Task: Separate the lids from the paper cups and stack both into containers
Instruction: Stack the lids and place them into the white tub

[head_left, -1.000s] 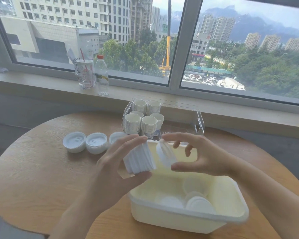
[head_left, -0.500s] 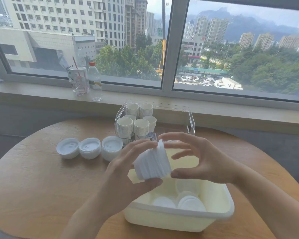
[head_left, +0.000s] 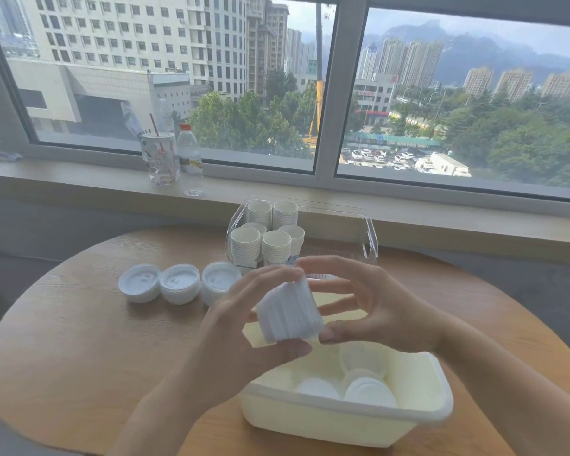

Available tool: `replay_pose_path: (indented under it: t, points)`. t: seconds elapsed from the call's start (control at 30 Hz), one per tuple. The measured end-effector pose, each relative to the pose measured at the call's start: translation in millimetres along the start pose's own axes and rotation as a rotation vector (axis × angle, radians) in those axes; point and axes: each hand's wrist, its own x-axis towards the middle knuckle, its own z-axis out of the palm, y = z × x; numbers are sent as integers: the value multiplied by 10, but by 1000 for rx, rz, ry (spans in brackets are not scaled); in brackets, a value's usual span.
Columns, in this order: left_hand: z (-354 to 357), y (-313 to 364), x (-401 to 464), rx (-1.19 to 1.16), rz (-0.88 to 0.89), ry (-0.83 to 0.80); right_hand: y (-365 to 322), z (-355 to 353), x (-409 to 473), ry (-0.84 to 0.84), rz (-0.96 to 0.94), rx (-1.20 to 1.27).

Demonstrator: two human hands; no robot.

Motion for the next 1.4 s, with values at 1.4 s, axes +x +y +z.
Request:
replay_pose_path:
  t: [1.4]
  points:
    - [-1262, -2182, -964, 233, -615, 294, 591, 1692, 2806, -438, 455, -453]
